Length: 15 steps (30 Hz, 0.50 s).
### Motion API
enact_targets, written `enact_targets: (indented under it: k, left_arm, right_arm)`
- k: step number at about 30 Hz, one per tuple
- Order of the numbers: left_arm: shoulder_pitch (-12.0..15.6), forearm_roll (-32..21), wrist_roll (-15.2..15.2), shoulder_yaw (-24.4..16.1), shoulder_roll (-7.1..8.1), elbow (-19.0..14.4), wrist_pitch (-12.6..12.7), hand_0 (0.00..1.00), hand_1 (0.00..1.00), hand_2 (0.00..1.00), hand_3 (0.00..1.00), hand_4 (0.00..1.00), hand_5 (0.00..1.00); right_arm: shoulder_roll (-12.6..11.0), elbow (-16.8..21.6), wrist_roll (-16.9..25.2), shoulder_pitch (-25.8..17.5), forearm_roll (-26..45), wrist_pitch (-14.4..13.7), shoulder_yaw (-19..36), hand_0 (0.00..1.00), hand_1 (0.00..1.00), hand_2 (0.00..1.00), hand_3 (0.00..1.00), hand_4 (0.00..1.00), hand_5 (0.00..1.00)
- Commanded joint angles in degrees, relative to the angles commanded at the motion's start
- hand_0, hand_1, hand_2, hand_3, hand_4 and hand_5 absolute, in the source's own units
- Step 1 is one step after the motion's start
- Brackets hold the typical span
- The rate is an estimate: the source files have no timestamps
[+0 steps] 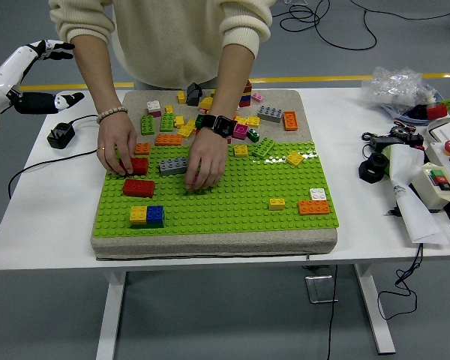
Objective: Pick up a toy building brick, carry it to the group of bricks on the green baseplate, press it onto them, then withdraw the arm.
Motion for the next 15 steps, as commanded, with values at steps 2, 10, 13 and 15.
enact_targets:
  k: [2,10,13,15]
  left_arm:
    - [0.02,0.06,0.04,-0.01,0.01,0.01,-0.05,0.914,0.816,0.767,0.816,0.817,0.088]
    - [0.05,0.28,0.18,0.05,0.06,0.07,-0.28,0.912,0.815,0.764,0.809,0.812,0.089]
    - [0.02,0.37,0.23,0.05,0.07,0.1,-0.34,0.912,0.815,0.764,0.809,0.812,0.089]
    - [0.0,0.43,0.25,0.04,0.07,0.09,-0.36,0.913,0.815,0.763,0.806,0.809,0.09]
  right_arm:
    - [-0.01,0.0,-0.01,-0.02,-0.04,0.01,0.0,0.765,0.715,0.767,0.769,0.967,0.7]
    - [0.0,0.0,-0.02,-0.03,-0.13,0.05,0.0,0.766,0.715,0.767,0.769,0.967,0.7]
    - [-0.01,0.0,-0.02,0.0,-0.14,0.04,0.04,0.766,0.715,0.767,0.769,0.967,0.7]
    - [-0.01,0.0,-0.02,0.01,-0.13,0.04,0.06,0.766,0.715,0.767,0.769,0.967,0.7]
